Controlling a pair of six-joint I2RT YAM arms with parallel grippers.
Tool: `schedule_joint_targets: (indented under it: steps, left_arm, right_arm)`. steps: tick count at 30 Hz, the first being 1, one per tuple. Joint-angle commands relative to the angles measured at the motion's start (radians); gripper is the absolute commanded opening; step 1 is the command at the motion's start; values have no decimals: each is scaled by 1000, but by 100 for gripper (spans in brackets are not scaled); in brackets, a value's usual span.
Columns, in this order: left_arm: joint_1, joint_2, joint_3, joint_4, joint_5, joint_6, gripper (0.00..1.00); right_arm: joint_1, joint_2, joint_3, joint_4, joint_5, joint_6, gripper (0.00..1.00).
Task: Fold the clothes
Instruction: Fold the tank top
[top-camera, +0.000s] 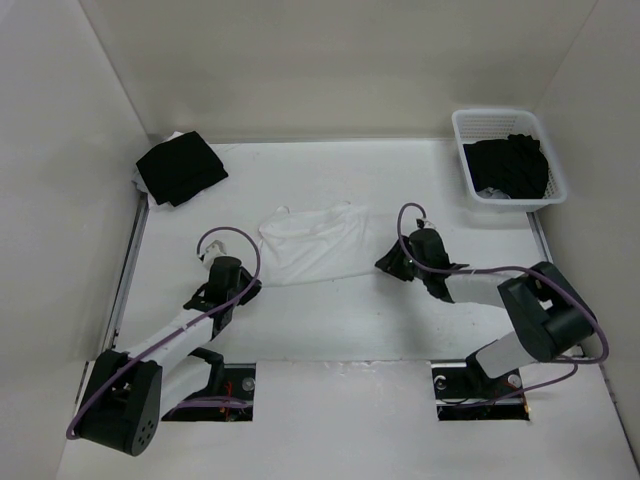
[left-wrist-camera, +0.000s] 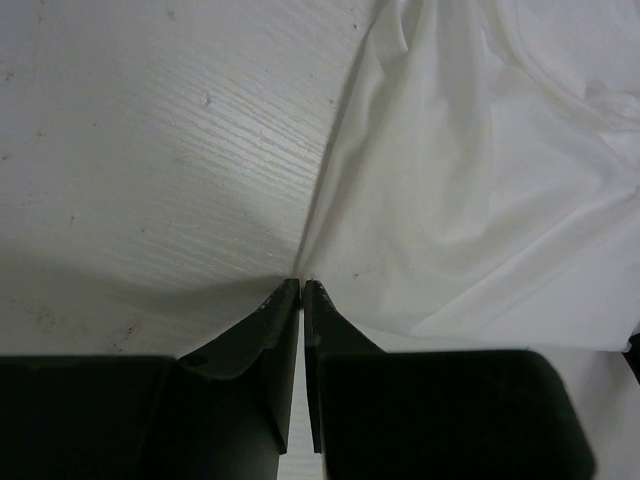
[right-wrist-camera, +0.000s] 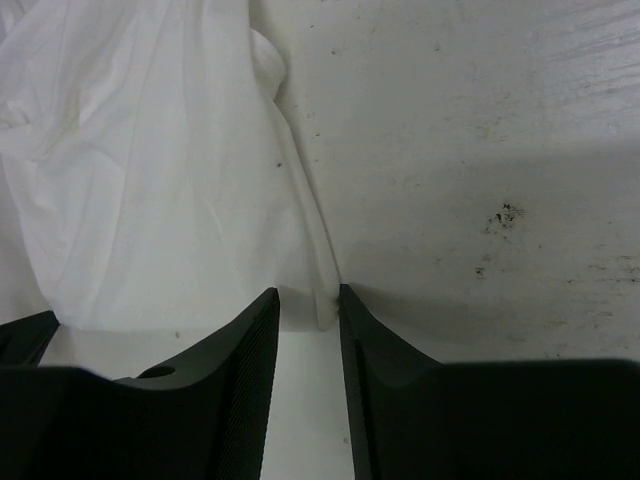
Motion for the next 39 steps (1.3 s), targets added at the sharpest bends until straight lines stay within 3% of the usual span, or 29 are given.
schedule_joint_targets:
  steps: [1,5,8,12,20,25,30,33,39]
  left_arm:
    - [11,-14,-10,46,-9,2,6]
    - [12,-23,0,61,0,7,4]
    - [6,-89,26,39,17,17,2]
    - [-18,-293,115,-142,12,22,1]
    - [-55,-641,420,-565,-52,96,1]
    - [-63,-724,542,-728,-48,82,1]
    - [-57,-743,491,-781,-38,59,1]
    - [-57,-680,395,-700,-38,53,1]
    - [-17,-380,261,-308,-40,62,2]
  right_arm:
    - [11,25,21,-2,-14,6,32]
    - [11,22,19,8,-7,18,8]
    - [23,-58,-7,28,-1,28,3]
    - [69,-323,-45,-56,30,26,2]
    - [273,-944,85,-684,274,12,3]
    - [512,-1080,203,-953,446,115,3]
    - [706,-1017,216,-992,591,180,5]
    - [602,-887,193,-903,541,111,5]
    - [127,-606,90,-439,109,-37,4]
